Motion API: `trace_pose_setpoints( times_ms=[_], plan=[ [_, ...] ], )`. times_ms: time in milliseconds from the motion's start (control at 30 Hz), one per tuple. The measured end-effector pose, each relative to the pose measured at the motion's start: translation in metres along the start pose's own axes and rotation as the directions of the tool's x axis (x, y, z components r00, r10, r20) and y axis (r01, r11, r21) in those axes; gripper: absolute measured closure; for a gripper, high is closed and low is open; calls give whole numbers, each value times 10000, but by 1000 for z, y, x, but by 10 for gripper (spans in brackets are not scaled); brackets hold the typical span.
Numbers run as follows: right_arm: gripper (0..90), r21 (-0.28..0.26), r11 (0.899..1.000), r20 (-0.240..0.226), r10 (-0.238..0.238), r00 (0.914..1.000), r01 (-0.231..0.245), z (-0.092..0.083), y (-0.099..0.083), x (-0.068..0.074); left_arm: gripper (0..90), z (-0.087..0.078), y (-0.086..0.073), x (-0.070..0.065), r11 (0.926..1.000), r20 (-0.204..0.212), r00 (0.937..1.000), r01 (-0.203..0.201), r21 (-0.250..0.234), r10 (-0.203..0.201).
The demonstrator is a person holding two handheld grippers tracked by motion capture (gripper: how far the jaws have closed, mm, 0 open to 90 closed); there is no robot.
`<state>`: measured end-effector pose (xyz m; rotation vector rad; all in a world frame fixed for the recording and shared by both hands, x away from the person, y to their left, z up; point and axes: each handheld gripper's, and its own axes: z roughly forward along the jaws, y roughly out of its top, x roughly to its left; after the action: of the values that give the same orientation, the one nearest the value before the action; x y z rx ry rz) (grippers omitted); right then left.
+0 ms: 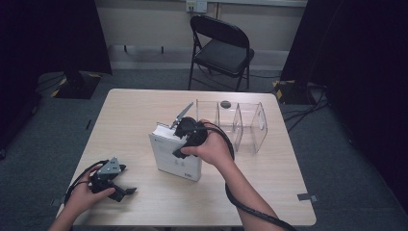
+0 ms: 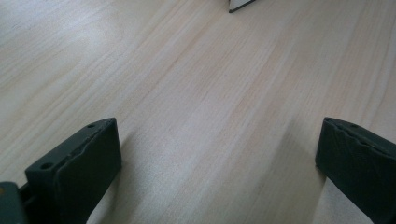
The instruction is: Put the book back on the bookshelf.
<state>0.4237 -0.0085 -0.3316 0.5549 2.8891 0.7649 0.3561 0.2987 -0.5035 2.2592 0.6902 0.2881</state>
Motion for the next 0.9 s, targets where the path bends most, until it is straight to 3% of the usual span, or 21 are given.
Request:
trace_pose_setpoints(
  times_ms=[200,400,633,700,767,900],
  plan=[
    [373,127,9998,22,-178,9998,177,2,5,1,0,0,0,0,10000,10,10000,-16,0,16],
    [337,72,10000,-230,56,9997,-55,7,10,-1,0,0,0,0,10000,19,10000,-16,12,16],
    [445,505,9986,-177,131,9998,-122,7,12,3,0,0,0,0,10000,36,10000,-42,10,42],
    [474,458,9986,-264,277,9993,-265,6,11,4,0,0,0,0,10000,34,10000,-45,5,45],
    [497,341,9990,5,292,9996,-292,3,11,5,0,0,0,1,10000,54,10000,-56,16,56],
    [509,355,9978,108,560,9984,-563,2,11,7,0,0,0,1,10000,124,9999,-42,-20,42]
  ],
)
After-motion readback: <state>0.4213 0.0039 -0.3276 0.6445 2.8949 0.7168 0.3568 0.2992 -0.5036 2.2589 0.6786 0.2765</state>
